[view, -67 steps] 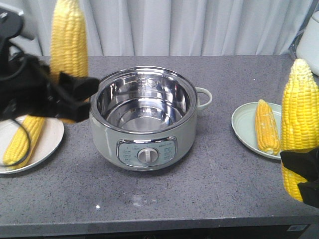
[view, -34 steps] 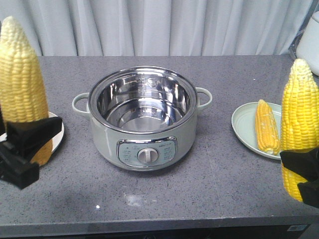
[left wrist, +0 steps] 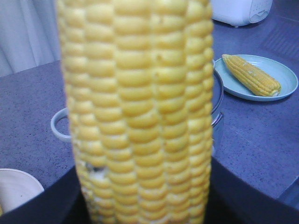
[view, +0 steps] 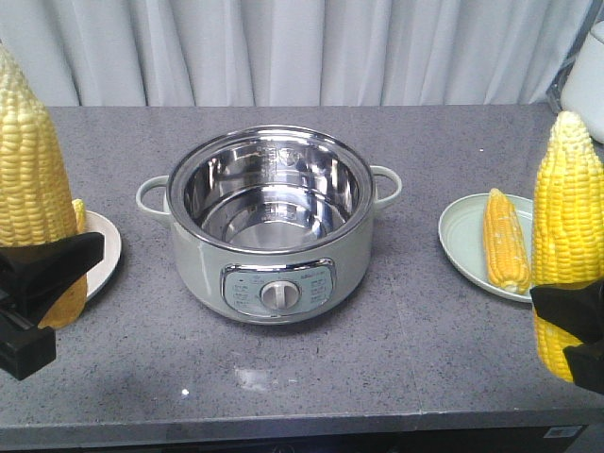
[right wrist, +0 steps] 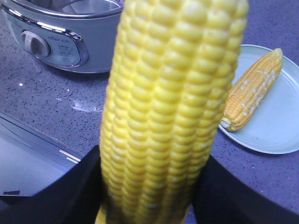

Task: Distribute corn equally
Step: 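Turn the base away from the pot while holding both cobs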

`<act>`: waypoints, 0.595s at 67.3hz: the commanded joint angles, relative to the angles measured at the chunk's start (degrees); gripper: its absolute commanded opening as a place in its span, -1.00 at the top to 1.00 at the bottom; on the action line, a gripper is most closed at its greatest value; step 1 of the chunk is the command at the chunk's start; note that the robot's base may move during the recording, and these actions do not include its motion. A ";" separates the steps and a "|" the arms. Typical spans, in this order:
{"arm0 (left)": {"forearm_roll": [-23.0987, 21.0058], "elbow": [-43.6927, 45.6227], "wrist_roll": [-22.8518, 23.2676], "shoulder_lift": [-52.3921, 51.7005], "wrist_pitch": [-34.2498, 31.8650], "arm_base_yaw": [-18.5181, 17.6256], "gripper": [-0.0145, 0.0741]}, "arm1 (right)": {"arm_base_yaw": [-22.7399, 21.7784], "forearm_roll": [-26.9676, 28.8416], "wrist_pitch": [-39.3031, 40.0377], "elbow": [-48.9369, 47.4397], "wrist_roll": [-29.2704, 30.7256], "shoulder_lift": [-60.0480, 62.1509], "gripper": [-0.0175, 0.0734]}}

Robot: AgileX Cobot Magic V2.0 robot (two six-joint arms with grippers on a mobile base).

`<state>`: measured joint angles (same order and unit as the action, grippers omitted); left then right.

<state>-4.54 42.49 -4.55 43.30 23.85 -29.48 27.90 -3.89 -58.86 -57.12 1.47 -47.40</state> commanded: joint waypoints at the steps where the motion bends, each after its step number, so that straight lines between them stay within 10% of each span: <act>1: -0.50 1.40 0.26 -0.32 -4.34 -0.23 0.08 | -0.14 -0.65 3.53 -1.41 0.51 0.40 0.21; 40: -0.50 1.40 0.26 -0.32 -4.34 -0.23 0.08 | -0.14 -0.65 3.53 -1.41 0.51 0.40 0.21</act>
<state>-4.54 42.49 -4.55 43.30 23.85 -29.48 27.90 -3.89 -58.86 -57.12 1.47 -47.40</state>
